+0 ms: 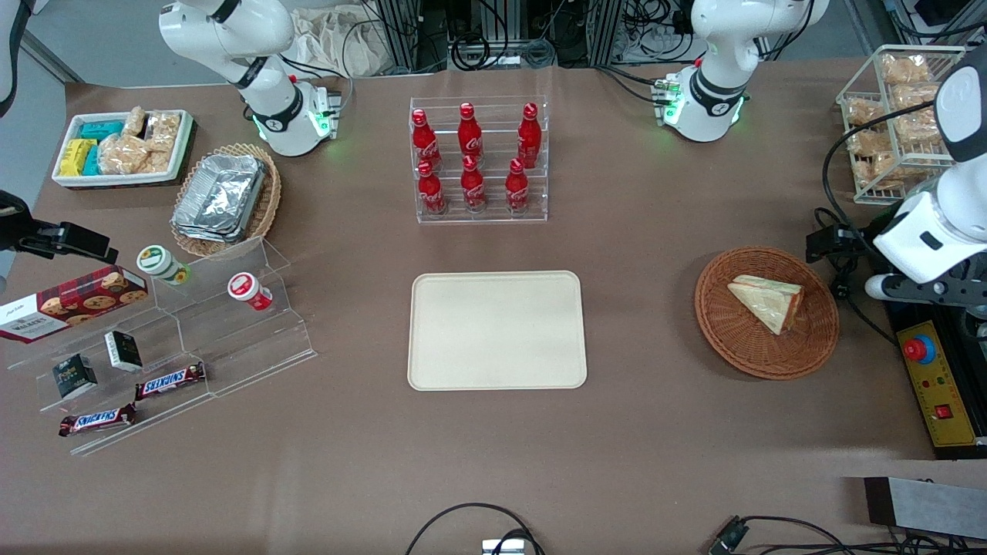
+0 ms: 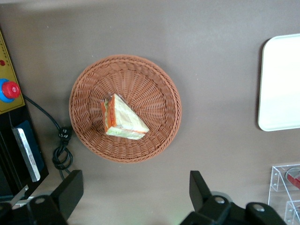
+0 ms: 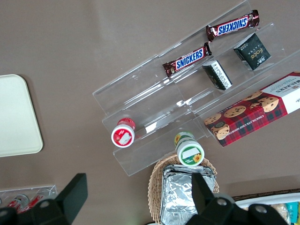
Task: Place sandwich from basket to tray
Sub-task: 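Move the left gripper down over the wrapped sandwich in the wicker basket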
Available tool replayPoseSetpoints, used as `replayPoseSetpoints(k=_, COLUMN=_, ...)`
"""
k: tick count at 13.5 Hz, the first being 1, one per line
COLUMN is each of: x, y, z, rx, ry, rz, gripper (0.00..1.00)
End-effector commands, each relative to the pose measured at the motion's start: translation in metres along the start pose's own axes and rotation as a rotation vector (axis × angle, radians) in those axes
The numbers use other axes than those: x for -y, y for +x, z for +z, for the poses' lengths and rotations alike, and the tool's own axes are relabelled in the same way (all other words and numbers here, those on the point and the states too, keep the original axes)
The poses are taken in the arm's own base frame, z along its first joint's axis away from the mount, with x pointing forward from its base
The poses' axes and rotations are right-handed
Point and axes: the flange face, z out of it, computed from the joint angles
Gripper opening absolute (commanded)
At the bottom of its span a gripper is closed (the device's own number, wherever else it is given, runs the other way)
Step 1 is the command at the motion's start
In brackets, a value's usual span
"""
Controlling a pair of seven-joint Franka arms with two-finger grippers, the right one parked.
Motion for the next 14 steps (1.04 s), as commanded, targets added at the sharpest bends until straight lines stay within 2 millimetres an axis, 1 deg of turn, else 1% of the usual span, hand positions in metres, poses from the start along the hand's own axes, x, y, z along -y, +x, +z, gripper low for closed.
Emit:
replayPoseSetpoints(k=1, x=-0.003, y=0.006, z=0.005, rx=0.033, ry=-0.002, rz=-0.030, gripper=1.00)
replayPoseSetpoints(k=2, x=-0.002, y=0.007, z=0.003, rx=0.027, ry=0.000, rz=-0.034, gripper=1.00)
replayPoseSetpoints(k=4, x=-0.001, y=0.010, z=0.010, rx=0.042, ry=-0.001, rz=-0.043, gripper=1.00)
replayPoseSetpoints(k=5, x=0.002, y=0.006, z=0.019, rx=0.071, ry=0.001, rz=-0.136, gripper=1.00)
replayPoseSetpoints(k=6, x=0.004, y=0.004, z=0.028, rx=0.085, ry=0.008, rz=-0.270, gripper=1.00)
replayPoseSetpoints(k=7, x=0.006, y=0.007, z=0.036, rx=0.087, ry=0.011, rz=-0.387, gripper=1.00)
replayPoseSetpoints(k=8, x=0.006, y=0.010, z=0.051, rx=0.074, ry=0.014, rz=-0.461, gripper=1.00)
replayPoseSetpoints(k=9, x=0.006, y=0.008, z=0.068, rx=0.040, ry=0.013, rz=-0.483, gripper=1.00)
replayPoseSetpoints(k=10, x=0.007, y=0.002, z=0.086, rx=0.015, ry=0.014, rz=-0.497, gripper=1.00)
replayPoseSetpoints(k=11, x=0.016, y=-0.003, z=0.110, rx=0.017, ry=0.015, rz=-0.518, gripper=1.00)
replayPoseSetpoints(k=12, x=0.030, y=-0.005, z=0.131, rx=0.006, ry=0.019, rz=-0.541, gripper=1.00)
replayPoseSetpoints(k=13, x=0.040, y=-0.009, z=0.145, rx=-0.015, ry=0.022, rz=-0.566, gripper=1.00)
replayPoseSetpoints(k=14, x=0.052, y=-0.012, z=0.155, rx=-0.024, ry=0.020, rz=-0.623, gripper=1.00)
